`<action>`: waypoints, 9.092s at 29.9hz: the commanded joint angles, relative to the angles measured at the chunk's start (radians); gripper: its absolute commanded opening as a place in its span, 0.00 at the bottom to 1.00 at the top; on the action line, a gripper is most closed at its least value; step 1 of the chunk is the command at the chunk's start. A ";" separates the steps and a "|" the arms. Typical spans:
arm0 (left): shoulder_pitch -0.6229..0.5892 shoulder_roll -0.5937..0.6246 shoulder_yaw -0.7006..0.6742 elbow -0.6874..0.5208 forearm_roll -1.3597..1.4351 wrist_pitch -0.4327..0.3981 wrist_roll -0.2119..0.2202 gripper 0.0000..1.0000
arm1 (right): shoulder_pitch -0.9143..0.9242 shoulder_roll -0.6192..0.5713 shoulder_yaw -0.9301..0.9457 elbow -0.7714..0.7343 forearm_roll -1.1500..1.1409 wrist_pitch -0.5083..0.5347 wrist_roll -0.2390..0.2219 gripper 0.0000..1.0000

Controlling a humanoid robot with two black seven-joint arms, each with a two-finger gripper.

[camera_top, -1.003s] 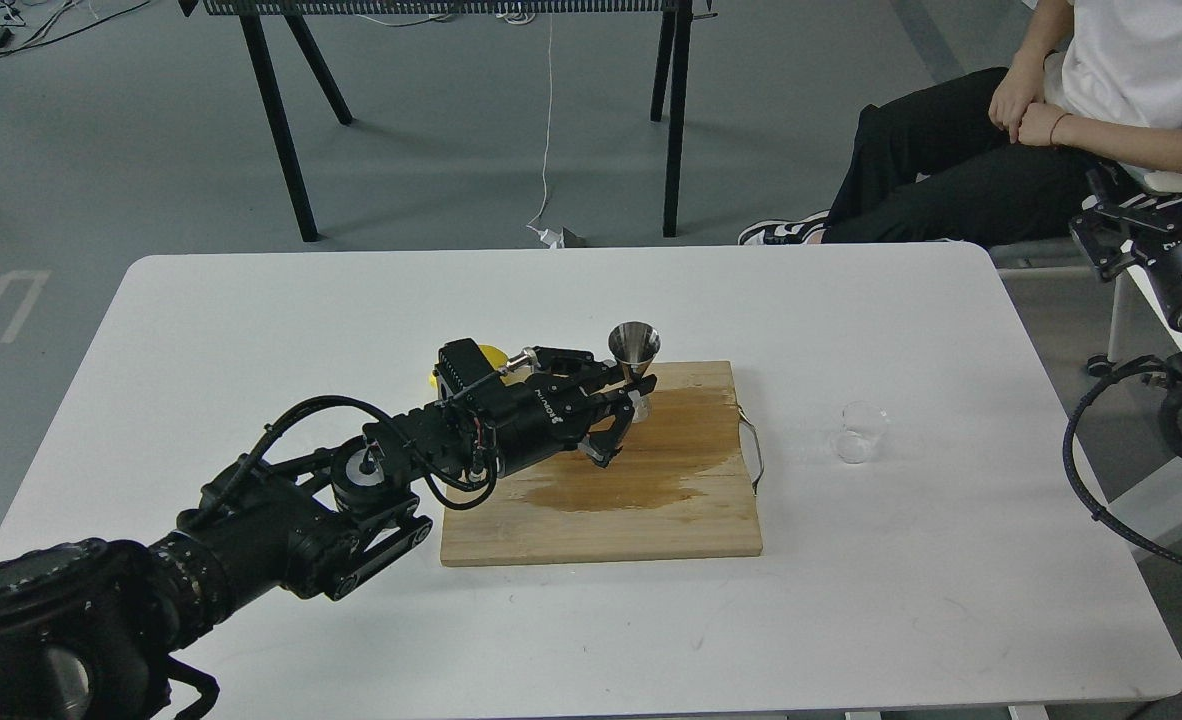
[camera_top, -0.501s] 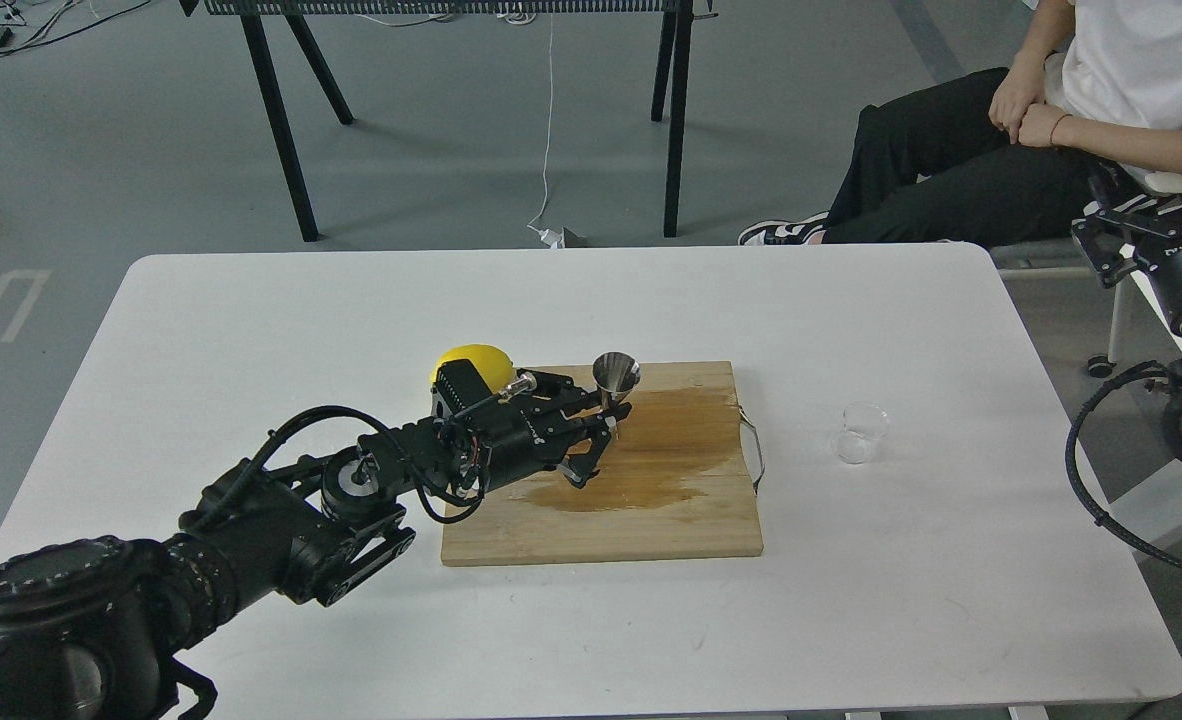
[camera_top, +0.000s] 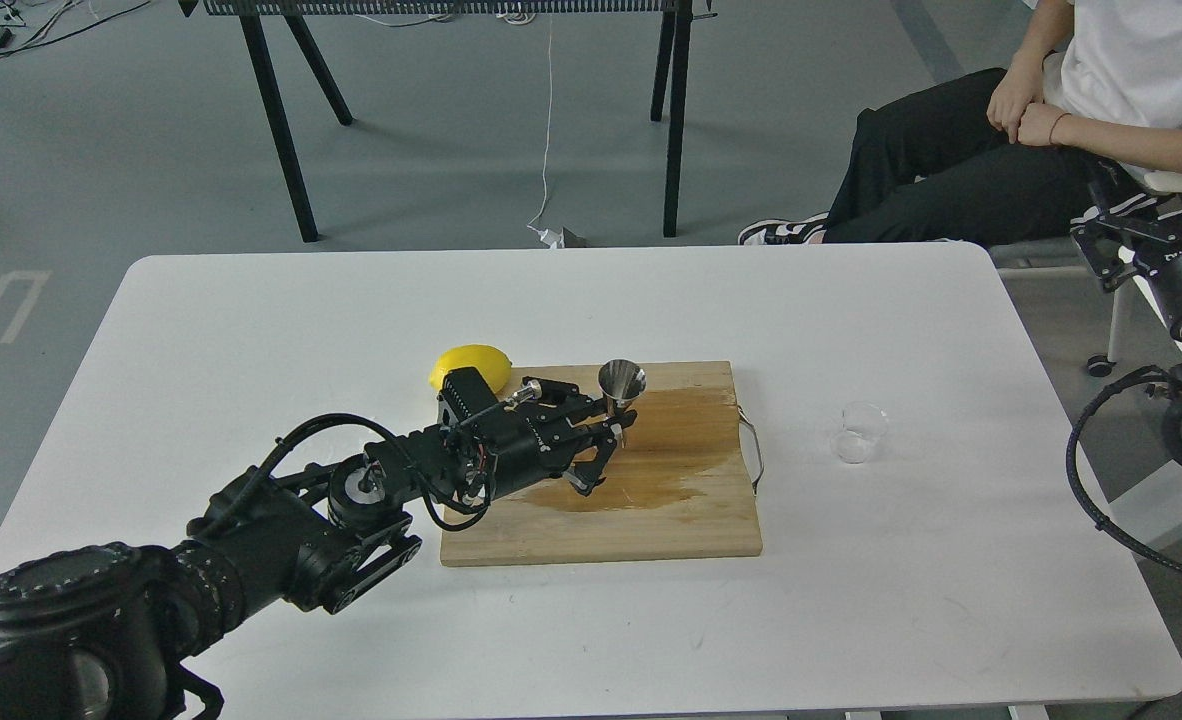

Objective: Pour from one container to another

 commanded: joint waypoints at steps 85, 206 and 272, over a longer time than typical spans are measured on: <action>0.108 0.509 -0.635 -0.433 -2.126 -0.776 -0.003 1.00 | -0.546 -0.020 0.003 0.484 0.215 0.000 -0.018 0.98; 0.169 0.562 -0.627 -0.410 -2.205 -0.918 0.007 1.00 | -0.067 0.413 -0.305 0.730 -0.538 -0.857 -0.071 0.19; 0.198 0.554 -0.629 -0.403 -2.205 -0.921 0.006 1.00 | 0.008 0.476 -0.594 0.578 -1.149 -0.967 0.012 0.19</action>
